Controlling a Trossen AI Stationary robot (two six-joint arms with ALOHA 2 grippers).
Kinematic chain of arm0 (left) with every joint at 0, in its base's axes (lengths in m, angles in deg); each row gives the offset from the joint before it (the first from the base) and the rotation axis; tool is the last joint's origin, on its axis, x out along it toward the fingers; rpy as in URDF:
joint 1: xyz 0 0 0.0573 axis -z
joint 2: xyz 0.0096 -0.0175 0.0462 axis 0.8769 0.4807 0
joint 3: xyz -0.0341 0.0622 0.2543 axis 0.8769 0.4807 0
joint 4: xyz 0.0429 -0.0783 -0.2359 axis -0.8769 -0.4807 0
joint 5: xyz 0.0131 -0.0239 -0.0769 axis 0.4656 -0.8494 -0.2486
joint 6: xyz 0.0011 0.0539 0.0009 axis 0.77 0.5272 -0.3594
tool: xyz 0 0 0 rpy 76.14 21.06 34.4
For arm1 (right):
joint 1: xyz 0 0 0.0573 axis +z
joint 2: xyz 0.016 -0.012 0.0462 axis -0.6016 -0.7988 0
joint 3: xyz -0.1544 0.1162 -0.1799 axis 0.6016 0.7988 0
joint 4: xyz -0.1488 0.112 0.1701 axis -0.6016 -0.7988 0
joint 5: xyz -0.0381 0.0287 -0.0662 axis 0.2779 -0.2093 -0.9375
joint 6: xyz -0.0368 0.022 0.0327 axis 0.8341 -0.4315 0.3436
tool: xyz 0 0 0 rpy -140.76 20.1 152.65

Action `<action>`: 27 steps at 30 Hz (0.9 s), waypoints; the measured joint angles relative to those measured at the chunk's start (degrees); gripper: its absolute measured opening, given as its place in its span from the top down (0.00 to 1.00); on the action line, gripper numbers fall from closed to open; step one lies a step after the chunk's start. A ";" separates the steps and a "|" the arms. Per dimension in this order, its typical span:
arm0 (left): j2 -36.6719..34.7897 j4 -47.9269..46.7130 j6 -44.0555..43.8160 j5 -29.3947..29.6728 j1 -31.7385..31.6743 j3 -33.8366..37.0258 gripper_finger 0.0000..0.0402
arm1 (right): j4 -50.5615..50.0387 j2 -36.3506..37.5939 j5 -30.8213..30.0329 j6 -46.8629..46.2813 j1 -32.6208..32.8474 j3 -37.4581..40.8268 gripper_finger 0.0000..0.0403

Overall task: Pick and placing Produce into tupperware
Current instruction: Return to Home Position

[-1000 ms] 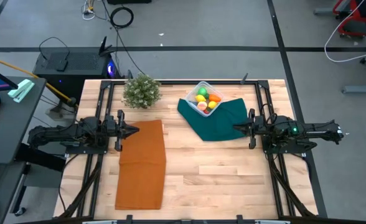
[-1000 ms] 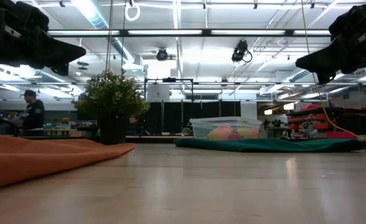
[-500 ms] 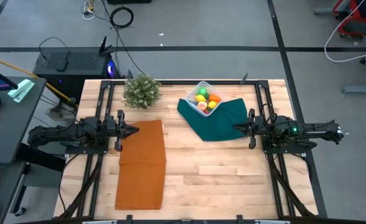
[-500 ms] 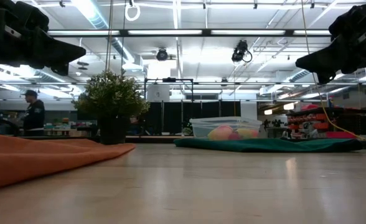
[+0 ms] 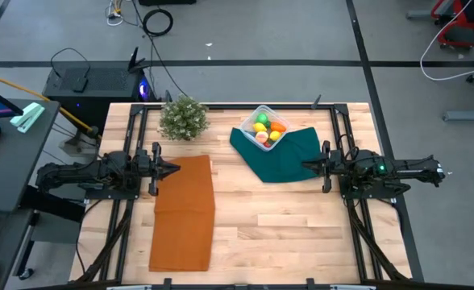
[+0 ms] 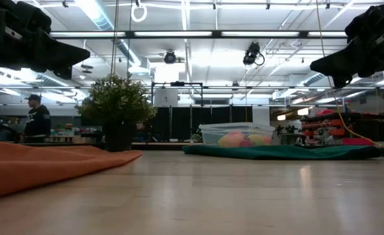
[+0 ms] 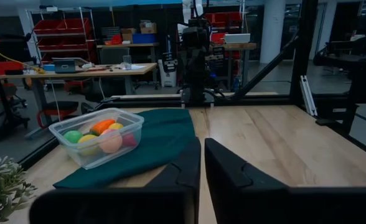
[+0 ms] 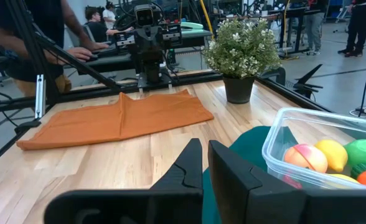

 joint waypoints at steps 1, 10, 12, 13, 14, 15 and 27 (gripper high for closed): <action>-0.01 0.00 -0.01 0.00 0.00 -0.02 0.92 | 0.00 0.00 0.00 0.00 0.00 0.00 1.00; -0.01 0.00 -0.01 0.00 0.00 -0.02 0.93 | -0.01 0.00 -0.02 0.01 0.00 0.00 1.00; -0.01 0.00 -0.01 0.00 0.00 -0.02 0.94 | -0.01 0.01 0.00 0.01 0.00 0.00 1.00; -0.01 0.00 -0.01 0.00 0.00 -0.02 0.94 | 0.00 0.01 -0.01 0.01 0.00 0.00 1.00; 0.01 0.00 0.01 0.02 0.00 0.00 0.94 | 0.00 0.02 -0.02 0.00 0.00 0.00 1.00; 0.00 -0.01 0.01 0.01 0.00 0.00 0.95 | 0.00 0.02 0.00 0.00 0.00 0.00 1.00; 0.00 0.00 -0.01 0.00 0.00 -0.02 0.91 | 0.00 0.00 -0.02 0.02 0.00 0.00 1.00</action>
